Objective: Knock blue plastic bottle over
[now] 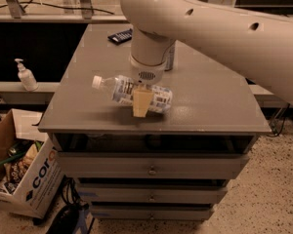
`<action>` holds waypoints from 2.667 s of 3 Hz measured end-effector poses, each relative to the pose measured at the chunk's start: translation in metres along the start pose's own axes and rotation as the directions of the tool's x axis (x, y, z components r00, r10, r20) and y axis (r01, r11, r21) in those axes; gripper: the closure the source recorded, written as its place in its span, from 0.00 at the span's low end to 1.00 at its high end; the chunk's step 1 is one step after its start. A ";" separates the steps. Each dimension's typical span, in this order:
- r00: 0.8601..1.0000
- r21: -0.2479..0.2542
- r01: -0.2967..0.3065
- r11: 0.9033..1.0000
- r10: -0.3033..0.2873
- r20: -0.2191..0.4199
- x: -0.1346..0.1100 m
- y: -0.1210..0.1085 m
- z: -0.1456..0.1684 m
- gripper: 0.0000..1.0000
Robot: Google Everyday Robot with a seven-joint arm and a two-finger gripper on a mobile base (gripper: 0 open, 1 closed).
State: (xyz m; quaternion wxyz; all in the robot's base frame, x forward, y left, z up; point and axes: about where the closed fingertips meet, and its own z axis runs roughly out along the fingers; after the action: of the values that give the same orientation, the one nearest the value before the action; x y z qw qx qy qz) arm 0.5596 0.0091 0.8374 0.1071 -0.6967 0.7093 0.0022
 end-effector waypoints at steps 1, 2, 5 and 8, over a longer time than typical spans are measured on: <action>1.000 -0.020 0.005 1.000 -0.005 0.015 -0.001 0.005 0.004 0.59; 1.000 -0.030 0.012 0.999 -0.011 0.025 -0.002 0.006 0.005 0.37; 0.998 -0.022 0.014 1.000 -0.013 0.053 -0.006 0.002 0.000 0.00; 0.986 0.023 -0.074 0.997 0.070 0.152 -0.002 0.006 -0.008 0.00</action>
Offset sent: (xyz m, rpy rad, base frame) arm -0.0036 0.0048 -0.0053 0.0342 0.0384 0.0307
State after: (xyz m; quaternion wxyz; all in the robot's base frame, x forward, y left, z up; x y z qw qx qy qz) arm 0.5525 0.0105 0.8445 0.1703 -0.6667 0.7240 0.0484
